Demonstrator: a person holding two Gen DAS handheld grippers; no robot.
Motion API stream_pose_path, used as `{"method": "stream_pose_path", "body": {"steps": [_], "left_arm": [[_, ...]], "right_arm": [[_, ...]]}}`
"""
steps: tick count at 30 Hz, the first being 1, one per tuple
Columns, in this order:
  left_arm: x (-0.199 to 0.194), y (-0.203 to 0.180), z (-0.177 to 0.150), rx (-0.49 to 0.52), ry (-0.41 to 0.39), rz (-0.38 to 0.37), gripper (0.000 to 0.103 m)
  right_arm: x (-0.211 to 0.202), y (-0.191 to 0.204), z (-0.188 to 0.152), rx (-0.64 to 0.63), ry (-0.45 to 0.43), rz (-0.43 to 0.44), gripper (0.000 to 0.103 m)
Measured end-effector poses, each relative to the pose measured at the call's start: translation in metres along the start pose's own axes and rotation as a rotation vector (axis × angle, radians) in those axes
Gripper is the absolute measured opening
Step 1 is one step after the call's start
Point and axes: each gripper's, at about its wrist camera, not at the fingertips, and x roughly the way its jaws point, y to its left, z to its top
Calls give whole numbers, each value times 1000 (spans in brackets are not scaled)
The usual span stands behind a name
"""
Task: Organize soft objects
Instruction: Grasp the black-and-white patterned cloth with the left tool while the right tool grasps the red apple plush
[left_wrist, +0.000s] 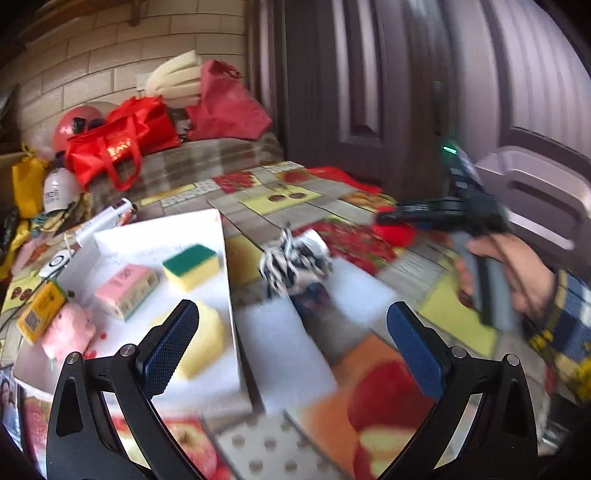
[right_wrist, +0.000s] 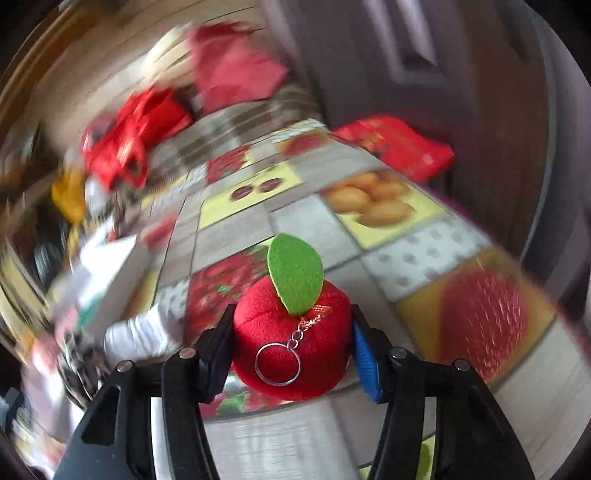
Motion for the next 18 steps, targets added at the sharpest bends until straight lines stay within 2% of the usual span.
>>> {"method": "stream_pose_path", "body": {"steps": [2,5,6,12,14,16,18], "left_arm": [[20,-2,8,-5,33,17,103],[61,-5,20,-36,125,64,102],[70,-4,22,-57,135,69,102],[96,7,31,-195,141,141,85],[101,10,34,-205,148,153,85],[106,6,35,-171,162,142,67],[113,0,34,-143,200,114,62]], "right_arm": [[-3,-14,-1,64,0,55,57],[-2,-9,1,51,-5,60,58],[-3,-7,1,44,-5,60,58],[1,-7,3,47,4,96,58],[1,-6,3,43,6,103,58],[2,-4,4,38,8,108,58],[3,-2,4,32,10,113,58]]}}
